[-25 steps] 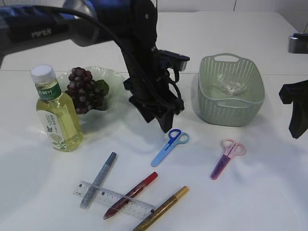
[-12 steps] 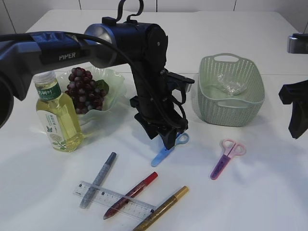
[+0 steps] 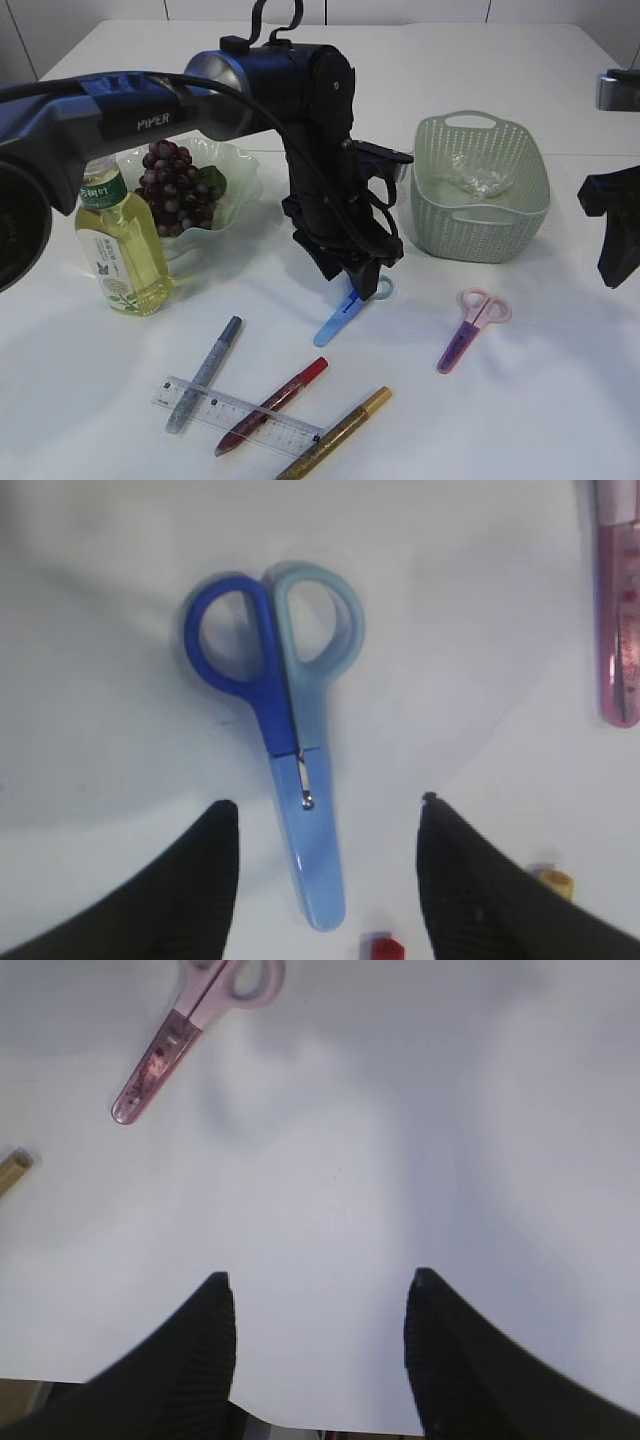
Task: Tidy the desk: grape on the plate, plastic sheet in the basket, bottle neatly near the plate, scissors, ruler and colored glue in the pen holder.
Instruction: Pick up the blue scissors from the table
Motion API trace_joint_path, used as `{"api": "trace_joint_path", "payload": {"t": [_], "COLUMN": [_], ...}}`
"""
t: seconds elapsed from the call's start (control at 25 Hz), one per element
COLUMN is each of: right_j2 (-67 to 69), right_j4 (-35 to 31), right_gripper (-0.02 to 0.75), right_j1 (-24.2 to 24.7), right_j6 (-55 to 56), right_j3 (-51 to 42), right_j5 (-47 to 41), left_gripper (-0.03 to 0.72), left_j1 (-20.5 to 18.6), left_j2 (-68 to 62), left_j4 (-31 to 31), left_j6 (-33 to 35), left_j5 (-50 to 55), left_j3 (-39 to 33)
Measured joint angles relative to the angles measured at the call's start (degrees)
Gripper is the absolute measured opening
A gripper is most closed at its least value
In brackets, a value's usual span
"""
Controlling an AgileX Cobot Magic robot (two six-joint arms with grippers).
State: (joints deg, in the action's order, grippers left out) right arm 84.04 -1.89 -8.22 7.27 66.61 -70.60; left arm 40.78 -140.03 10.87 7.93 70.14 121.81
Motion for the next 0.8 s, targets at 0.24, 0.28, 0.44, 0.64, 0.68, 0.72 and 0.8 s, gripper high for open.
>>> {"api": "trace_joint_path", "payload": {"t": [0.24, 0.28, 0.44, 0.64, 0.68, 0.72, 0.8], "right_j2": [0.0, 0.0, 0.0, 0.0, 0.0, 0.0, 0.0], "right_j4": [0.0, 0.0, -0.04, -0.04, -0.04, -0.04, -0.04], "right_gripper": [0.43, 0.43, 0.43, 0.43, 0.43, 0.43, 0.43], "right_j1": [0.0, 0.0, 0.0, 0.0, 0.0, 0.0, 0.0], "right_j6": [-0.09, -0.09, -0.22, -0.22, -0.22, -0.22, -0.22], "right_j3": [0.0, 0.0, 0.0, 0.0, 0.0, 0.0, 0.0], "right_j5": [0.0, 0.0, 0.15, 0.15, 0.15, 0.15, 0.15], "left_gripper": [0.417, 0.417, 0.417, 0.417, 0.417, 0.417, 0.417], "left_j1": [0.0, 0.09, 0.09, 0.09, 0.09, 0.09, 0.09], "left_j2": [-0.89, -0.99, -0.99, -1.01, -1.11, -1.11, -1.62], "left_j4": [-0.23, -0.23, -0.23, -0.31, -0.31, -0.31, -0.31], "left_j6": [0.0, 0.0, 0.0, 0.0, 0.0, 0.0, 0.0], "left_j5": [0.0, 0.0, 0.0, 0.0, 0.0, 0.0, 0.0], "left_j3": [1.53, 1.53, 1.53, 1.53, 1.53, 1.53, 1.56]}}
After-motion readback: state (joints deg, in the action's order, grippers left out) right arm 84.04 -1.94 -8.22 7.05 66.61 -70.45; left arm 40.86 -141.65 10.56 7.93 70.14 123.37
